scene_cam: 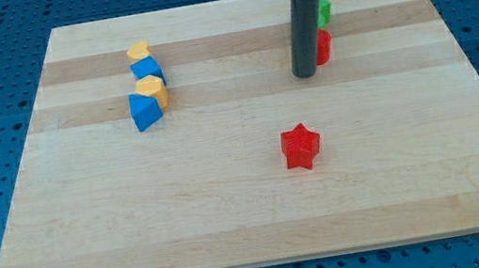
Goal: Push the red star into the red circle
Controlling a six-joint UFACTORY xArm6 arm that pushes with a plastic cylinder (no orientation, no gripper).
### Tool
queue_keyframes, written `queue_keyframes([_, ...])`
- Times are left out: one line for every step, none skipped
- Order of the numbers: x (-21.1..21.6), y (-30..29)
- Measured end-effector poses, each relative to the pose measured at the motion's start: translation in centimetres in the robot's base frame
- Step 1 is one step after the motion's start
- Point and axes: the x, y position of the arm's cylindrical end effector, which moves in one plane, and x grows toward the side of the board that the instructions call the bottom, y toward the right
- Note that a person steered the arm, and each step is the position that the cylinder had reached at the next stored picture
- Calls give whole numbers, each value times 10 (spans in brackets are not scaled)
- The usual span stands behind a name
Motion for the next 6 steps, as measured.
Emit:
queue_keyframes([2,-11])
queue_keyframes([63,-56])
queue_keyframes([127,-106])
queue_keyframes([179,-108])
queue_keyframes([198,-72])
queue_keyframes([169,-40])
